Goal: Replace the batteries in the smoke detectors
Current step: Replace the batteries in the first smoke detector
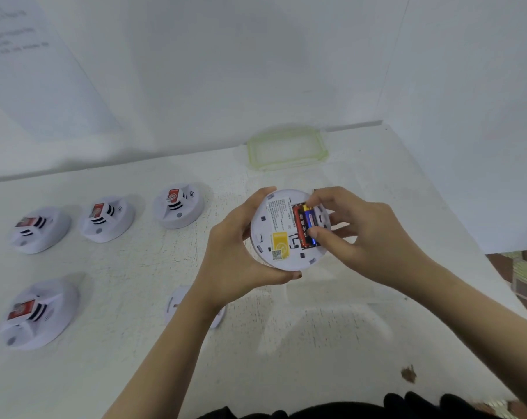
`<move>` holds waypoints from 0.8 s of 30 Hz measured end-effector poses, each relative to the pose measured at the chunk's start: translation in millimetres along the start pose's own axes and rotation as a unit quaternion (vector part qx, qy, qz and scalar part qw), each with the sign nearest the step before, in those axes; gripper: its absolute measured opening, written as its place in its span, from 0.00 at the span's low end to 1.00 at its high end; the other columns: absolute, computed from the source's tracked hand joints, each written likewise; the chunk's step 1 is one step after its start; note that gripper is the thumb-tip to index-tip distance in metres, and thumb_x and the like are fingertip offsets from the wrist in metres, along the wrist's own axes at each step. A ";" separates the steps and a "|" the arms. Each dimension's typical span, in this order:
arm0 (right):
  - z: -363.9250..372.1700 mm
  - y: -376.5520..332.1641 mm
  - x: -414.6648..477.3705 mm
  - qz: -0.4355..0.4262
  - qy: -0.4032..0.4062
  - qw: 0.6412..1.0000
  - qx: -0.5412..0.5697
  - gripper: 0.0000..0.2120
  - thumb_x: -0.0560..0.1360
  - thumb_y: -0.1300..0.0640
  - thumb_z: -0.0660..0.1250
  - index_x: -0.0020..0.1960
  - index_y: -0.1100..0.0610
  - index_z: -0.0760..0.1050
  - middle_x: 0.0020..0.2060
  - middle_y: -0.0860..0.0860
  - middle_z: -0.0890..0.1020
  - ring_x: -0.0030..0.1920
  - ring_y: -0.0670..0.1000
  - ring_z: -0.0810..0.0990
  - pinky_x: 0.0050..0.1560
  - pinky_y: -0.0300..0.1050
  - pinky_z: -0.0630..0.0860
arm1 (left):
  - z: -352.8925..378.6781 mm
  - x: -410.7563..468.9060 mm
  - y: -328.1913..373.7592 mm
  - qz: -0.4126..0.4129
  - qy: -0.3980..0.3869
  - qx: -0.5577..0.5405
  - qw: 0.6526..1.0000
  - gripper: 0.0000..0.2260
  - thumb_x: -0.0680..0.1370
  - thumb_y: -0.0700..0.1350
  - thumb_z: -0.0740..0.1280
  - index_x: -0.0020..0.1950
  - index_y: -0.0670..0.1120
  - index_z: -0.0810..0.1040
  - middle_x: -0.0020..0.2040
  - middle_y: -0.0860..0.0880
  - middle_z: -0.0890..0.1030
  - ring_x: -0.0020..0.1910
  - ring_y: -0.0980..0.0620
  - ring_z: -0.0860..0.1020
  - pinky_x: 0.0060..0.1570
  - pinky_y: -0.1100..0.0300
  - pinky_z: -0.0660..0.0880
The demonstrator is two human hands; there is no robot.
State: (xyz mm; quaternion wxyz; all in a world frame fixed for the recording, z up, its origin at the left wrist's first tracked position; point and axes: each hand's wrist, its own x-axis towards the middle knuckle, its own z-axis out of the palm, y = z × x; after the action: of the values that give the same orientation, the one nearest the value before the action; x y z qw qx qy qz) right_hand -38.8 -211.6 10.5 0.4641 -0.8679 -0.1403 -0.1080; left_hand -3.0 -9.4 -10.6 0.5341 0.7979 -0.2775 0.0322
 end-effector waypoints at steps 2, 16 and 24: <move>3.3 1.1 -1.9 0.001 0.012 1.000 0.000 0.13 0.74 0.62 0.68 0.54 0.49 0.71 0.48 0.47 0.80 0.49 0.38 0.77 0.36 0.27 0.74 | 0.8 -0.5 -0.1 0.001 -0.002 0.002 1.000 0.41 0.58 0.41 0.83 0.68 0.40 0.71 0.56 0.51 0.79 0.55 0.51 0.79 0.52 0.57 0.79; 13.1 8.1 -9.4 -0.043 0.063 0.997 -0.015 0.08 0.73 0.54 0.66 0.51 0.47 0.72 0.42 0.43 0.81 0.41 0.44 0.80 0.37 0.36 0.77 | 1.4 1.6 -1.1 -0.003 -0.013 0.019 1.000 0.45 0.56 0.41 0.84 0.69 0.40 0.70 0.58 0.47 0.79 0.56 0.49 0.79 0.53 0.60 0.78; 14.6 11.0 -12.5 -0.103 0.115 0.985 -0.075 0.20 0.73 0.51 0.65 0.61 0.59 0.76 0.52 0.50 0.82 0.48 0.45 0.79 0.46 0.28 0.76 | 4.6 0.1 -0.4 -0.005 -0.002 -0.006 1.000 0.43 0.58 0.39 0.83 0.69 0.39 0.69 0.59 0.48 0.79 0.59 0.48 0.78 0.54 0.57 0.79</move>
State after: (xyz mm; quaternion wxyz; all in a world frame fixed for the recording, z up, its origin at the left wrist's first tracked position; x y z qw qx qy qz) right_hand -45.8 -207.1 -10.0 0.3970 -0.8631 -0.1662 -0.2643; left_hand -3.8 -13.4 -12.8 0.5388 0.7961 -0.2742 0.0261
